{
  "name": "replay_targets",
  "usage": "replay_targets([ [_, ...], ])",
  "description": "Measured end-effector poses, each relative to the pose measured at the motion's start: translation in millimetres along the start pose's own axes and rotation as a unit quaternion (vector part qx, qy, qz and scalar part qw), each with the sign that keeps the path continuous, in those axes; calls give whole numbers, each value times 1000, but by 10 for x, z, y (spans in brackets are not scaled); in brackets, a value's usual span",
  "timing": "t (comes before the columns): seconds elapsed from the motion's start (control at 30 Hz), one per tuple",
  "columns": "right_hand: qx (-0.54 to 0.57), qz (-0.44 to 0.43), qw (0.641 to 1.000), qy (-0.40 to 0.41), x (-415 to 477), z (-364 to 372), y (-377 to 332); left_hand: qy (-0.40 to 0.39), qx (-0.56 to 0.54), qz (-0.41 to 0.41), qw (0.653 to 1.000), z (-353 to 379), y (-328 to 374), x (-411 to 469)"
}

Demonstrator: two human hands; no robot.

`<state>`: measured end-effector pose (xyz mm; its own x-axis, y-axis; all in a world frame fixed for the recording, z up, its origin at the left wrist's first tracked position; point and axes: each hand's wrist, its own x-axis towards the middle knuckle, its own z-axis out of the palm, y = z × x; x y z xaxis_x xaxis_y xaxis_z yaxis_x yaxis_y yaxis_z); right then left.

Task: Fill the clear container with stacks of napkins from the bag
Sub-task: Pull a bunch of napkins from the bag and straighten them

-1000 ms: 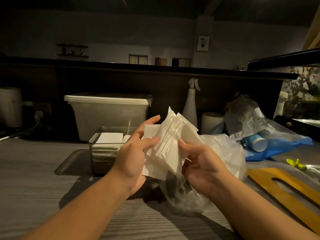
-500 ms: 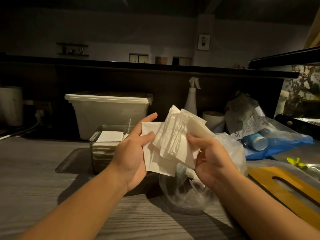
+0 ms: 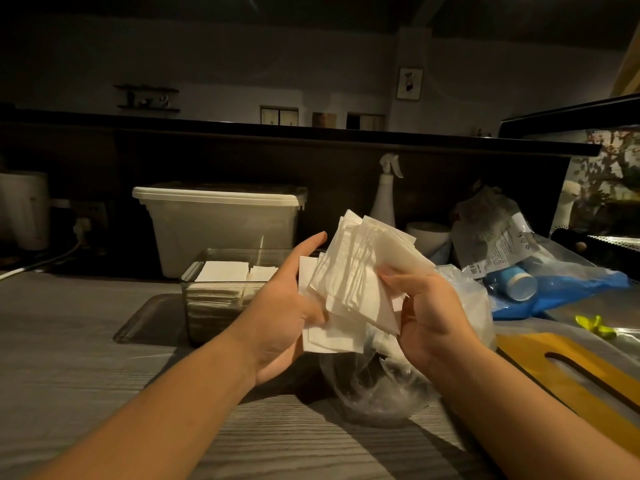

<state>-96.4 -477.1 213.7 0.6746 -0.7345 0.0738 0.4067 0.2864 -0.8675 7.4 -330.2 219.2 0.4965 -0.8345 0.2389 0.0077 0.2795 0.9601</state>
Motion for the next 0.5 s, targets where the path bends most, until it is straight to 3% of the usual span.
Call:
replay_targets([
  [0.1, 24, 5, 1000, 0, 22, -49, -39, 20, -8, -2, 1000, -21, 35, 9],
  [0.2, 58, 25, 996, -65, 7, -101, -78, 68, -16, 18, 997, -72, 102, 15],
  [0.33, -3, -5, 989, -147, -57, -41, -86, 109, -62, -2, 992, -91, 104, 6],
  [0.5, -142, -55, 985, -81, -21, 1, 41, 46, -118, -50, 991, -4, 87, -24],
])
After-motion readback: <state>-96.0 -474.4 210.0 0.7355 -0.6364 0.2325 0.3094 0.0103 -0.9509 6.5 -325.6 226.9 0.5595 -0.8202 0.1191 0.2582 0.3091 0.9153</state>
